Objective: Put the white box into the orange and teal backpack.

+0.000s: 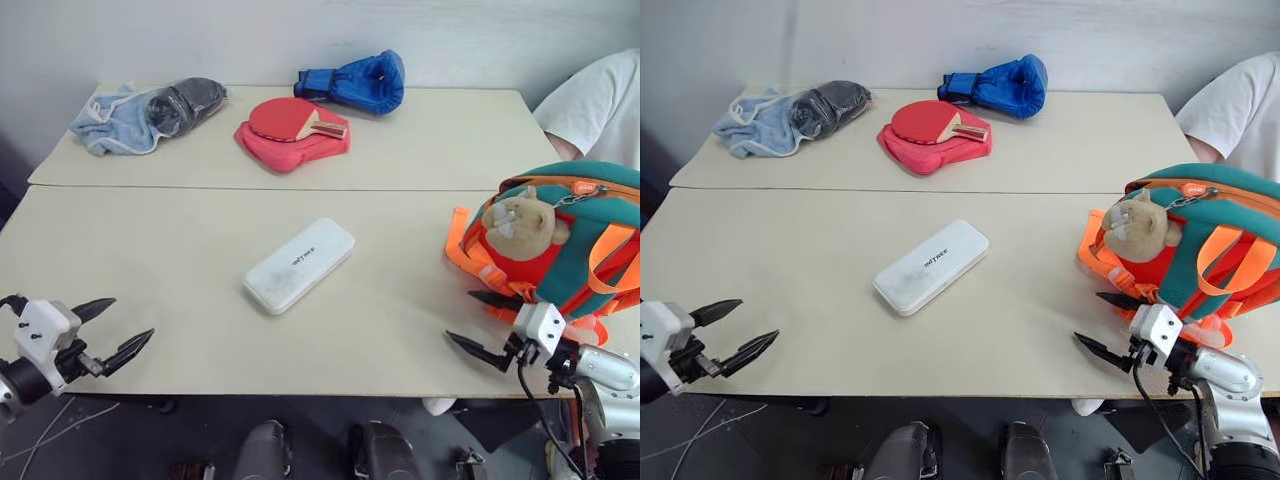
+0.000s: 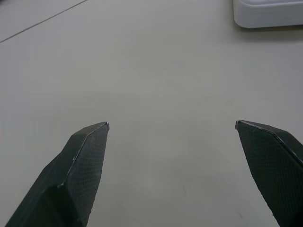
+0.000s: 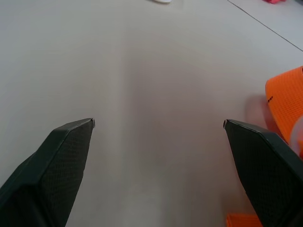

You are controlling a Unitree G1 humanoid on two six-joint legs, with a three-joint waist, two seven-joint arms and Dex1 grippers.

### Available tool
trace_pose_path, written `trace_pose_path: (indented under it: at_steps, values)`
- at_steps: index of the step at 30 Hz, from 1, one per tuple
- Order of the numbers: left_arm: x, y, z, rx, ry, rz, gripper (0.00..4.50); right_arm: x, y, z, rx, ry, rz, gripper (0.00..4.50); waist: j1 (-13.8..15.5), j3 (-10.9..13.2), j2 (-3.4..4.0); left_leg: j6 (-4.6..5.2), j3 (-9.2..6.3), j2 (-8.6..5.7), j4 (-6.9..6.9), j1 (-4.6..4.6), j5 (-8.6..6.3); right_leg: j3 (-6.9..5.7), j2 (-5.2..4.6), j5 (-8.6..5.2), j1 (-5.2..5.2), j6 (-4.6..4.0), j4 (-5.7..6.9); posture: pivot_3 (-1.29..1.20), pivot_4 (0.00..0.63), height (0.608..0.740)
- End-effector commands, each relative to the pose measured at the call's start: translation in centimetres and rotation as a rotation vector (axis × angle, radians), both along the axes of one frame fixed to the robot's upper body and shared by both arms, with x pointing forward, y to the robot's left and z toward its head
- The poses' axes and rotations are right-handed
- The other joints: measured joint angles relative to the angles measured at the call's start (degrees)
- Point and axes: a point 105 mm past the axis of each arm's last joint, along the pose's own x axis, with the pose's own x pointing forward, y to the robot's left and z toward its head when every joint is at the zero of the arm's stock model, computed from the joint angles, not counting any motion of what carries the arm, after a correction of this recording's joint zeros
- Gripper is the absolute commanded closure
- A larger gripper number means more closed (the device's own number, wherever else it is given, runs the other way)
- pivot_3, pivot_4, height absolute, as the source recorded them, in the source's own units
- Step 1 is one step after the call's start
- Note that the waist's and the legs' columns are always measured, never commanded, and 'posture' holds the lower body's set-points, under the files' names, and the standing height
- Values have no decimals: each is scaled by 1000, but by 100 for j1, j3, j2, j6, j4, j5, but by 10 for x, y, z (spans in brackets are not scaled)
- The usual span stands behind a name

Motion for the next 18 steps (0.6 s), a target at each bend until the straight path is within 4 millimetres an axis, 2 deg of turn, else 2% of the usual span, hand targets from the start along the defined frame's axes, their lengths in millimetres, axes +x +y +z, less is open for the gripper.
trace_pose_path:
  at_steps: [1, 5, 9, 10, 12, 14, 17, 18]
  values:
    - [-2, -4, 10, 16, -45, -18, 0, -2, -6, 8, -7, -33, 2, 27, 0, 1, 1, 0, 0, 1, 0, 1, 0, 0, 0, 0, 0, 0, 0, 0, 150, 740]
    - [3, -15, 11, -54, -36, -28, 0, 1, 10, 11, 12, -29, 41, 27, 11, 4, 7, -1, 0, 2, 1, 2, -2, 3, -1, 0, 0, 0, 1, 0, 150, 740]
    - [2, -30, 15, -120, -19, -68, 0, 2, 42, 23, 52, 9, 127, 27, 0, 8, 13, -3, 0, 5, -1, 1, -3, 6, -1, 0, -2, 0, 1, 0, 150, 740]
    - [2, -36, 16, -135, -22, -75, 0, 0, 55, 27, 58, 26, 168, 198, -6, 11, 18, -5, 0, 6, -2, 1, -4, 6, -1, 0, -4, -1, 1, 0, 150, 740]
    - [3, -44, 16, -153, -33, -82, 404, -5, 81, 37, 73, 58, 245, 611, -13, 16, 28, -7, 0, 6, -4, 1, -5, 9, -1, -1, -6, -2, 0, 0, 150, 740]
    - [2, -55, 17, -186, -48, -93, 890, -7, 106, 48, 85, 74, 293, 1267, -7, 18, 31, -7, 0, 7, -6, 0, -6, 9, -1, -2, -8, -5, 1, 0, 150, 740]
    - [5, -64, 16, -194, -69, -79, 1842, 0, 130, 64, 111, 79, 275, 2359, 1, 18, 30, -8, 0, 7, -4, -3, -7, 9, -1, -3, -11, -5, 2, 0, 150, 740]
    - [7, -67, 14, -202, -82, -59, 2149, 13, 136, 70, 130, 62, 206, 2704, 7, 18, 30, -13, 0, 7, -3, -3, -9, 9, -1, -2, -11, -6, 0, 0, 150, 740]
